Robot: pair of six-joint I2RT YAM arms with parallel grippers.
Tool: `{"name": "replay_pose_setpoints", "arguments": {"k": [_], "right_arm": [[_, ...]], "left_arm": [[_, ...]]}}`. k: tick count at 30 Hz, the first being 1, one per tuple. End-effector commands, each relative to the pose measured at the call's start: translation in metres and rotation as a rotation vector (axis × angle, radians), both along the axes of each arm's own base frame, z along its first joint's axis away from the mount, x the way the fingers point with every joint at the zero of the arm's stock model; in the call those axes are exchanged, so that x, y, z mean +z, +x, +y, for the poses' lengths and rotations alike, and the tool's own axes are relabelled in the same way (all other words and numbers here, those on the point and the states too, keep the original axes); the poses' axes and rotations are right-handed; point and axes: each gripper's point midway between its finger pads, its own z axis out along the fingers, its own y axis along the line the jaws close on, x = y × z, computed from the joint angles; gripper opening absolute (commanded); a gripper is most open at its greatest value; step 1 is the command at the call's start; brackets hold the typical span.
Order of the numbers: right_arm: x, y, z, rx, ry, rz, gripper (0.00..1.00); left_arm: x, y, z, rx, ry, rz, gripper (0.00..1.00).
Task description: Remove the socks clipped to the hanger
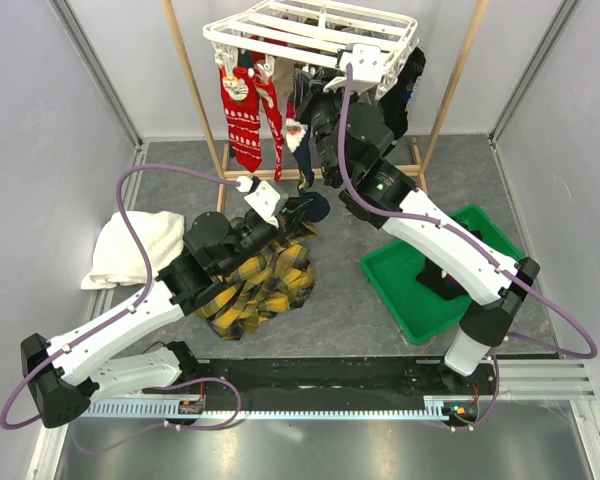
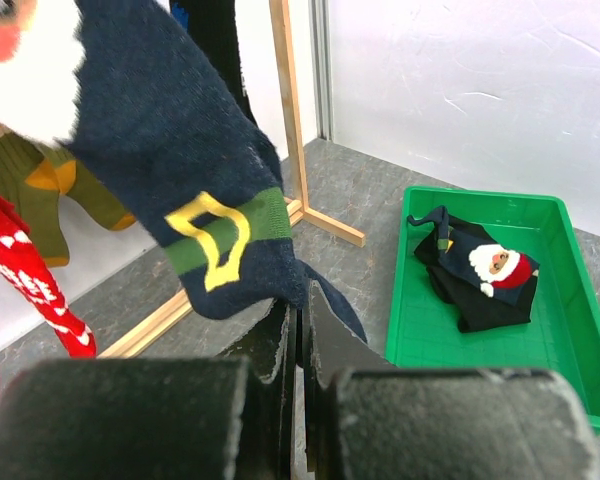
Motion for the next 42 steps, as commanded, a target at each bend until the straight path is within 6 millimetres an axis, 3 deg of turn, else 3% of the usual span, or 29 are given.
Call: {"name": "replay_pose_setpoints", "arguments": {"k": [1, 4, 7, 11, 13, 20, 24, 28, 32, 37, 42], "right_arm": [[0.023, -0.012, -0.013, 0.000, 0.067, -0.044, 0.00], [0.021, -0.013, -0.012, 0.006, 0.061, -0.041, 0.00], [0.020, -0.014, -0.012, 0.011, 0.061, -0.041, 0.18], [0.018, -0.017, -0.009, 0.041, 0.036, -0.036, 0.53], [0.015, -0.022, -0.005, 0.083, 0.018, -0.040, 0.59], [-0.018, -0.059, -0.024, 0.192, -0.062, -0.027, 0.78], [-0.047, -0.094, -0.040, 0.293, -0.162, -0.048, 0.80], [-0.093, -0.140, -0.047, 0.479, -0.334, -0.067, 0.81], [-0.130, -0.166, -0.046, 0.598, -0.489, -0.094, 0.83], [-0.154, -0.186, -0.036, 0.739, -0.621, -0.099, 0.84], [-0.168, -0.185, -0.032, 0.762, -0.682, -0.092, 0.78]], "left_arm": [[0.018, -0.007, 0.001, -0.024, -0.039, -0.051, 0.02], [0.020, -0.008, 0.002, -0.023, -0.043, -0.053, 0.02], [0.018, -0.007, 0.001, -0.023, -0.040, -0.050, 0.02], [0.020, -0.008, 0.001, -0.024, -0.042, -0.054, 0.02], [0.020, -0.008, 0.002, -0.022, -0.044, -0.055, 0.02], [0.023, -0.013, 0.002, -0.041, -0.051, -0.063, 0.02], [0.025, -0.017, 0.002, -0.063, -0.053, -0.071, 0.02], [0.026, -0.020, 0.001, -0.080, -0.055, -0.075, 0.02], [0.031, -0.041, -0.008, -0.200, -0.064, -0.095, 0.02], [0.032, -0.058, -0.018, -0.311, -0.062, -0.095, 0.02], [0.038, -0.077, -0.024, -0.420, -0.069, -0.094, 0.02]]}}
